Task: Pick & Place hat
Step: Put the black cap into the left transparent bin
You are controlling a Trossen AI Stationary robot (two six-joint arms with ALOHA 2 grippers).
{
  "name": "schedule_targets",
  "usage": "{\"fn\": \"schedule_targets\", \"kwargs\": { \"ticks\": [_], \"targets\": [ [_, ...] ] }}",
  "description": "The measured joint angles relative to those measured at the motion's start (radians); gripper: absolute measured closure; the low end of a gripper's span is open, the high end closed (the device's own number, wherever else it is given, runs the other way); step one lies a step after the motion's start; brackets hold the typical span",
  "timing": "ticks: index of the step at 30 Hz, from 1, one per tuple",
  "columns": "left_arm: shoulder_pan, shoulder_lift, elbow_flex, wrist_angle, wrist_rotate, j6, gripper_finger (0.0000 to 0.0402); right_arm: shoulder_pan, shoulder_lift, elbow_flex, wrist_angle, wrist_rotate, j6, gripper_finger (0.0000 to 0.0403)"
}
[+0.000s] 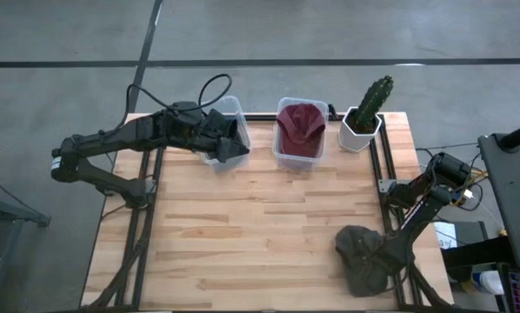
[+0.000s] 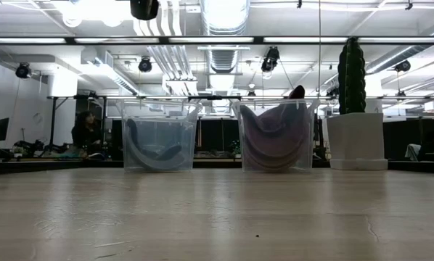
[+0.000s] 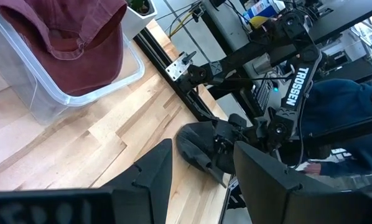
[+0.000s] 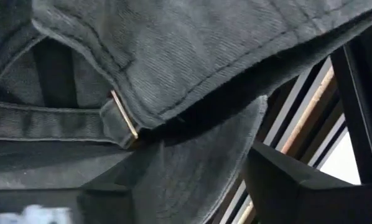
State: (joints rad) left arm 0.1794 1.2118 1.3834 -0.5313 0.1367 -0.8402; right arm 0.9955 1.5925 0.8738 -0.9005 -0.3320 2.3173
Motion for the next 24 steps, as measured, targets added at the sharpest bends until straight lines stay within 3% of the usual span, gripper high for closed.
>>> {"fn": "schedule_targets", "kwargs": {
  "ticks": [3,9,15,24],
  "targets": [
    [0.0,0.0,0.0,0.0,-0.005,-0.004,0.0239,0.002,-0.001,0.011,0.001,0.008,-0.003,0.0247],
    [0.0,0.0,-0.008,0.0,-0.002,-0.004,0.0239,0.001,-0.003,0.038,0.014,0.042,-0.004,0.0376],
    [0.0,0.0,-0.013,-0.001,0.006,-0.004,0.0239,-0.025,-0.004,0.085,0.016,0.109,0.002,0.039],
    [0.0,-0.001,-0.013,-0.013,0.073,-0.005,0.0239,-0.108,-0.019,0.194,-0.04,0.376,0.001,0.0392]
  ]
}}
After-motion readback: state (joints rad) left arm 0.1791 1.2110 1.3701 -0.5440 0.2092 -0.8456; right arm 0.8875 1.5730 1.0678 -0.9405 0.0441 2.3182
